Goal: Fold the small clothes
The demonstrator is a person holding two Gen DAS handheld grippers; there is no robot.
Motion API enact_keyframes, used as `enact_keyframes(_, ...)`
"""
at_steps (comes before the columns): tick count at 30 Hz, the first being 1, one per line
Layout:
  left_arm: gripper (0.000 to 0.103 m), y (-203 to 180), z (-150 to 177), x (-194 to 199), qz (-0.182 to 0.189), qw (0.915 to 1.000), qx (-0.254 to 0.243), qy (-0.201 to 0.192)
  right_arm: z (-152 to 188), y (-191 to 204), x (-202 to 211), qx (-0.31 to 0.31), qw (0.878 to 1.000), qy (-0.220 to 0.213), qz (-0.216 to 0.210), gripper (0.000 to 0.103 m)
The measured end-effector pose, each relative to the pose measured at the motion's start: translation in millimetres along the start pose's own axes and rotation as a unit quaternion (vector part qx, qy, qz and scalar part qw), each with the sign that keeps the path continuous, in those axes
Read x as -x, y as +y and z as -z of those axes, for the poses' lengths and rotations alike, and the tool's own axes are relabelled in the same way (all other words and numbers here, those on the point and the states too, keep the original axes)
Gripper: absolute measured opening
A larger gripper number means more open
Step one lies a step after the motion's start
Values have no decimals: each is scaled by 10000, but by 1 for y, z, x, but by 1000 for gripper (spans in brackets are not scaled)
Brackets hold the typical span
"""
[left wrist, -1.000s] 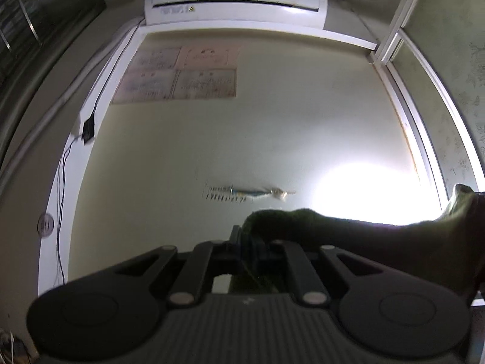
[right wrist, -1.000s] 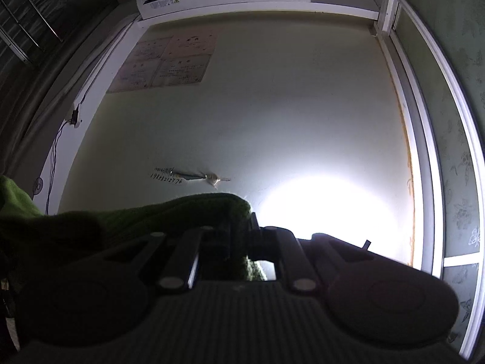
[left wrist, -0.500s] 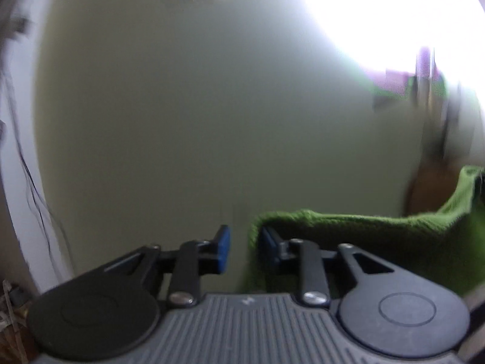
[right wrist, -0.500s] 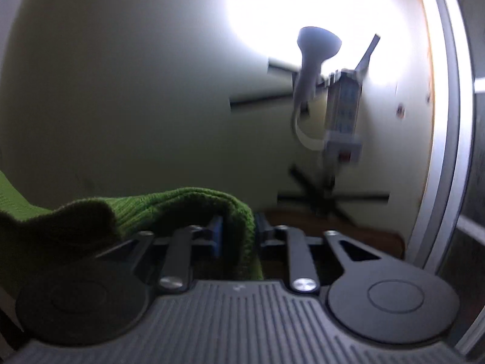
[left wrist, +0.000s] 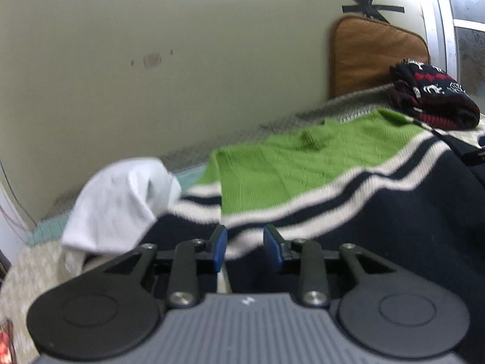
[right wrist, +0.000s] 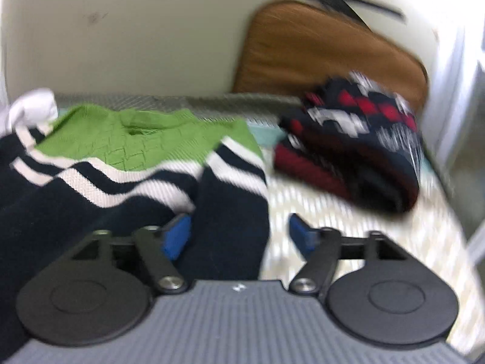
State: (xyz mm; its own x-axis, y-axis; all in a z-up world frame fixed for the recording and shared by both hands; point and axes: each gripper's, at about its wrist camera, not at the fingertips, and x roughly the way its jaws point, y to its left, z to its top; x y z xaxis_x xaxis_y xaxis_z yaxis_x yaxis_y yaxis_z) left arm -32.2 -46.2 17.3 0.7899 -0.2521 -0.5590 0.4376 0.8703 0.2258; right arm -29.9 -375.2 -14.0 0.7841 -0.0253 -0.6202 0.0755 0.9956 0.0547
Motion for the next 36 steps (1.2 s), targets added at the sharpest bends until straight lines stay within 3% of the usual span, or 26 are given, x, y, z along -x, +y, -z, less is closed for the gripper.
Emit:
enact_keyframes(1, 29, 2, 5, -1, -6, 10000, 67, 73, 4, -7, -3, -263, 9993, 185, -196, 81)
enact_keyframes(2, 29, 3, 9, -1, -15, 9999, 111, 120, 11, -8, 1, -353, 9990, 90, -271, 63)
enact_keyframes(3, 29, 6, 12, -3, -31, 9997, 155, 159, 13, -6, 5, -315, 9980, 106, -534, 42)
enact_keyframes(4, 29, 5, 10, 2, -38, 9997, 170, 164, 10, -6, 11, -410, 9958, 113, -807, 9)
enact_keyframes(5, 29, 8, 10, 4, -68, 9996, 209, 166, 4, -5, 15, -384, 9971, 38, -656, 10)
enact_keyframes(7, 32, 15, 11, 15, -114, 9994, 312, 114, -4, -2, 27, 229, 9981, -509, 278, 10)
enact_keyframes(9, 37, 21, 11, 21, -171, 9991, 380, 63, -12, -9, 21, 938, 9782, -827, 1659, 12)
enact_keyframes(10, 38, 23, 12, 24, -221, 9989, 405, 63, -14, -17, 14, 1063, 9669, -826, 2168, 24)
enact_keyframes(11, 38, 25, 12, 26, -242, 9988, 423, 70, -15, -25, 8, 988, 9611, -691, 2484, 45)
enact_keyframes(12, 38, 27, 14, 31, -229, 9987, 455, 73, -16, -32, 9, 756, 9636, -566, 2502, 50)
enact_keyframes(13, 39, 29, 16, 36, -178, 9986, 492, 71, -15, -36, 16, 484, 9713, -610, 2248, 50)
enact_keyframes(15, 43, 32, 21, 45, 19, 9982, 591, 109, -6, -34, 34, 62, 9871, -756, 1408, 49)
enact_keyframes(17, 45, 36, 27, 53, 336, 9968, 693, 222, 4, -22, 49, -203, 9964, -604, 552, 50)
enact_keyframes(20, 46, 38, 37, 62, 904, 9912, 847, 464, 27, -2, 70, -552, 9949, -296, -789, 49)
enact_keyframes(22, 48, 37, 44, 67, 1126, 9876, 902, 613, 45, 15, 78, -600, 9912, -43, -1180, 49)
enact_keyframes(25, 49, 30, 53, 70, 1207, 9866, 792, 756, 70, 39, 76, -384, 9917, 180, -1215, 49)
enact_keyframes(27, 49, 23, 57, 67, 1201, 9867, 709, 830, 83, 52, 76, -87, 9960, 26, -886, 31)
enact_keyframes(28, 49, 19, 58, 66, 1169, 9872, 664, 859, 86, 57, 78, -8, 9968, 16, -794, 11)
enact_keyframes(30, 49, 15, 59, 67, 1093, 9884, 620, 855, 84, 53, 86, -243, 9974, -84, -675, 10)
enact_keyframes(32, 49, 16, 60, 72, 1087, 9890, 627, 783, 81, 41, 100, -236, 9992, -197, -259, 10)
enact_keyframes(34, 51, 19, 61, 77, 1125, 9889, 673, 705, 86, 27, 107, -231, 9997, -38, -8, 8)
enact_keyframes(36, 54, 23, 62, 82, 1108, 9891, 725, 644, 89, 22, 104, -150, 9991, 405, -41, 7)
